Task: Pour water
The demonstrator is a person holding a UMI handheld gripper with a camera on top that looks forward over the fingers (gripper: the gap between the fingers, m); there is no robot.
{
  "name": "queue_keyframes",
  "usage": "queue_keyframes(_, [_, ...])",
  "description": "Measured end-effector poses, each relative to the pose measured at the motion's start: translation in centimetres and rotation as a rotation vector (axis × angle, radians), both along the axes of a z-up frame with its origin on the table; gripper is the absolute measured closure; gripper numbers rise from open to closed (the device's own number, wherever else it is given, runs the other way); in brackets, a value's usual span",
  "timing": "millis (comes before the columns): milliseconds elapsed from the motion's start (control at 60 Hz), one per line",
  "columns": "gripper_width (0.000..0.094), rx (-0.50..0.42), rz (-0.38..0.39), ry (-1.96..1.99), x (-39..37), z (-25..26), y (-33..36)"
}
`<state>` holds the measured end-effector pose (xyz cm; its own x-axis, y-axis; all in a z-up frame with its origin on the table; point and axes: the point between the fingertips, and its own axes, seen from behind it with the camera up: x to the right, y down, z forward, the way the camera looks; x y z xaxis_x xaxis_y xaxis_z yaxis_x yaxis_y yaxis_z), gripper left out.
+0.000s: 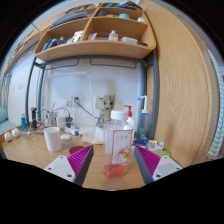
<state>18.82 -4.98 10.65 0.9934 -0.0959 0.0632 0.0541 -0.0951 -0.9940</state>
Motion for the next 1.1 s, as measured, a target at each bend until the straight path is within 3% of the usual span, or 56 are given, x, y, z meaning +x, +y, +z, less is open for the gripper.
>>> queue_keyframes(117, [0.0085, 0.005, -0.029, -0.013, 1.1, 0.1, 1.4])
queue_keyframes(317, [0.0106, -0.001, 0.020, -0.034, 1.6, -0.3, 5.3])
queue_keyframes(383, [0.0168, 0.018, 0.016, -0.043, 1.8, 0.0, 6.0])
queue_keyframes(433, [0.0287, 0.012, 0.028, -0.042, 1.7, -0.2, 6.5])
queue_keyframes(583, [0.0369, 0.014, 0.023, 0.012, 1.6, -0.2, 6.4])
queue_keyframes(700, [0.0496, 0.014, 0.021, 0.017, 1.5, -0.2, 6.6])
queue_keyframes(900, [0.0500, -0.019, 0.013, -0.049, 1.1, -0.2, 6.5])
queue_keyframes(1100, [0.0498, -0.071, 0.009, -0.485, -1.5, 2.3, 8.6])
